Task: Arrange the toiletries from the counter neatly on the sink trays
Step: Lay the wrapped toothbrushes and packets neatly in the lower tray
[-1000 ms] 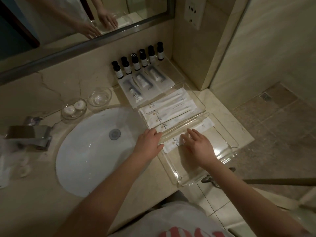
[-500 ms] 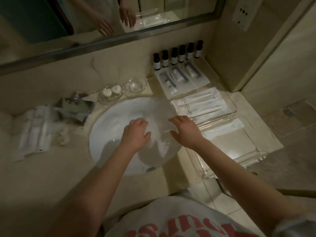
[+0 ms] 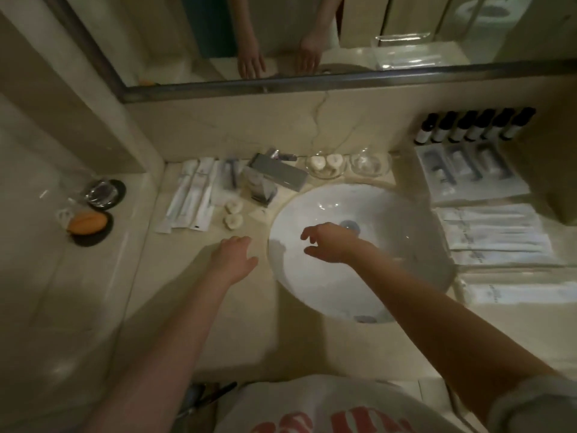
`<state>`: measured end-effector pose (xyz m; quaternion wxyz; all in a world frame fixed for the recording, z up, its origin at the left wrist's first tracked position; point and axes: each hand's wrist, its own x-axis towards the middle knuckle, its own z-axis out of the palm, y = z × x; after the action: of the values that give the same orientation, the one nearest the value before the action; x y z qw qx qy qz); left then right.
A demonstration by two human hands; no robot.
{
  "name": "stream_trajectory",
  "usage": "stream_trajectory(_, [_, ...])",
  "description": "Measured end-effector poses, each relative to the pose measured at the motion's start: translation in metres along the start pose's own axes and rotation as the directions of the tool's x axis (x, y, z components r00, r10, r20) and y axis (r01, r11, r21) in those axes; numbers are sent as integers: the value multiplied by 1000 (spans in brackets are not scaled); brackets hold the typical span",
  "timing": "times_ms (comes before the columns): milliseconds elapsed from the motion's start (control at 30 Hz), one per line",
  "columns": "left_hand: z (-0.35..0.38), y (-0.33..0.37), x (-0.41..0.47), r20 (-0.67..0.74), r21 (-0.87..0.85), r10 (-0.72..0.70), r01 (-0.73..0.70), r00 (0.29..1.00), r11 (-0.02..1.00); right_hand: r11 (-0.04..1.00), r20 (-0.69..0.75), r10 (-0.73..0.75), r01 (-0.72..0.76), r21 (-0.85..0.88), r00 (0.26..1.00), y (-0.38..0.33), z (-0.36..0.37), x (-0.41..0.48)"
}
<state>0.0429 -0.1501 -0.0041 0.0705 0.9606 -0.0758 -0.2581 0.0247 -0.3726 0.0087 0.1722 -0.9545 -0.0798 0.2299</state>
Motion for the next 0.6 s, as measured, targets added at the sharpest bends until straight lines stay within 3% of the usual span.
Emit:
stream_trajectory(167, [-12, -67, 12, 18, -90, -130, 131, 991, 987, 997, 68, -57, 60, -49, 996, -51, -2, 61])
stream_trajectory(267, [-17, -92, 22, -3, -164, -175, 172, 985, 971, 993, 39, -94, 97, -74, 995, -72, -1, 96])
stream_trajectory(500, [-25, -102, 57, -35, -291, -135, 119, 990, 949, 956, 16, -160, 159, -245, 987, -104, -6, 163])
stream_trajectory(600, [-24, -100, 68, -81, -307, -121, 91, 989, 947, 921, 89, -163, 184, -343, 983, -114, -3, 184])
